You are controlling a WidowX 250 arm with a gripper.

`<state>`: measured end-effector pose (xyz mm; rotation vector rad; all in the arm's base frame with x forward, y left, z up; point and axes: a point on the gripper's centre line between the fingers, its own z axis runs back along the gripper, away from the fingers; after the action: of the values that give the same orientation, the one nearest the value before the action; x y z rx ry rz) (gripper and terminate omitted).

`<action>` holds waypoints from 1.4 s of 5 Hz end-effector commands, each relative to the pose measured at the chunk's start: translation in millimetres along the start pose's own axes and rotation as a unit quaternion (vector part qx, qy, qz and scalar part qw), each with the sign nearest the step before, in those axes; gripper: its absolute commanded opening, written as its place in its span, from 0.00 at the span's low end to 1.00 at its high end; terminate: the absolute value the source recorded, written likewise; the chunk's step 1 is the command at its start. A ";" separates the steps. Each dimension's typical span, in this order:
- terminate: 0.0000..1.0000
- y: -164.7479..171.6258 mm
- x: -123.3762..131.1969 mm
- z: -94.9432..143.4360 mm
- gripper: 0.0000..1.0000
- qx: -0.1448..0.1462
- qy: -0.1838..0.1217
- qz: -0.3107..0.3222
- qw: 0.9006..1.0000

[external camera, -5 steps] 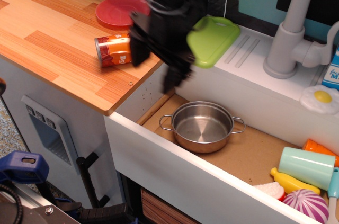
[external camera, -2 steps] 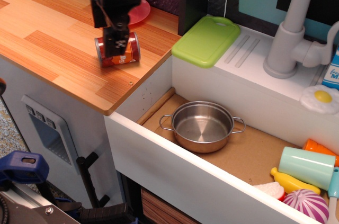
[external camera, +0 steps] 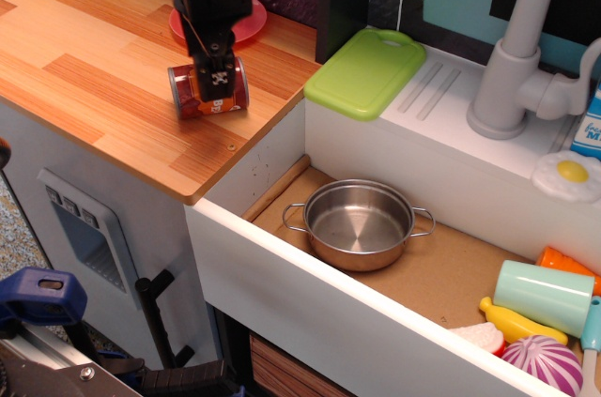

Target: Put can in pot

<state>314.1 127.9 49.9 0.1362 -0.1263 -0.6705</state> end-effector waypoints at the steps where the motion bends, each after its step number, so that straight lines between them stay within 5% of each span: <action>1: 0.00 16.2 -2.3 -9.4 1.00 0.007 -0.036 0.006 0.999; 3: 0.00 7.1 -8.3 -31.0 1.00 -0.007 -0.054 0.056 0.997; 4: 0.00 0.4 -0.2 -20.4 0.00 -0.007 -0.048 0.057 0.997; 6: 0.00 -53.0 56.0 51.7 0.00 0.004 -0.012 0.003 1.000; 7: 0.00 -78.2 82.6 32.3 0.00 -0.029 -0.061 0.005 0.998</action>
<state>321.4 -2.9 46.6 -0.0011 -0.2279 -0.6390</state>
